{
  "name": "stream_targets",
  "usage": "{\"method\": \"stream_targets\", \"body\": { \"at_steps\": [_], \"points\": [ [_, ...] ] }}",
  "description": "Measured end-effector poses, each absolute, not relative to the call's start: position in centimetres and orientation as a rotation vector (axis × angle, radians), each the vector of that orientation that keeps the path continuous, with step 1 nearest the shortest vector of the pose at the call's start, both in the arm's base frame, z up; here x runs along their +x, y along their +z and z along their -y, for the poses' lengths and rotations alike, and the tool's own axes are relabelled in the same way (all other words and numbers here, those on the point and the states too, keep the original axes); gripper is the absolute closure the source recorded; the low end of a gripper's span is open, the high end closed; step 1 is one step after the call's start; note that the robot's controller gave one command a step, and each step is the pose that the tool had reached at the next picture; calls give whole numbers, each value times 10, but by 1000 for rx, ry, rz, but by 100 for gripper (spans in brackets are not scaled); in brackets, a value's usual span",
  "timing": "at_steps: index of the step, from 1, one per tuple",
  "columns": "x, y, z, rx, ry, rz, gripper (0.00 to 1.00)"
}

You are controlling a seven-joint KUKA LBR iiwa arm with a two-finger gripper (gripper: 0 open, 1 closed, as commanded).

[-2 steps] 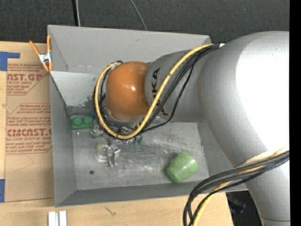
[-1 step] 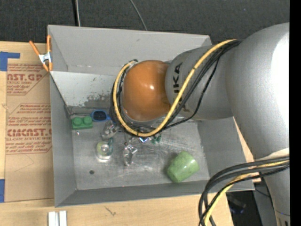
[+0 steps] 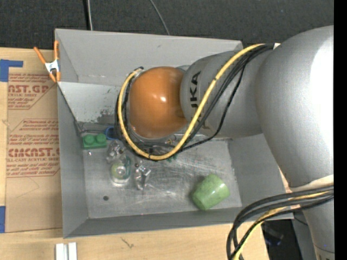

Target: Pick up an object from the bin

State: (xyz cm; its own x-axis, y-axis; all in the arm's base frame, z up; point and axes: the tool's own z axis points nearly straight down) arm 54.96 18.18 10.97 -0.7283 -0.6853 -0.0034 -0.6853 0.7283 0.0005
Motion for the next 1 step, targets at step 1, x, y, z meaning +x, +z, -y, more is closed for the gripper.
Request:
{"method": "stream_targets", "body": {
  "at_steps": [1],
  "points": [
    [569, 73, -173, -1322, 6, -2847, 0]
  ]
}}
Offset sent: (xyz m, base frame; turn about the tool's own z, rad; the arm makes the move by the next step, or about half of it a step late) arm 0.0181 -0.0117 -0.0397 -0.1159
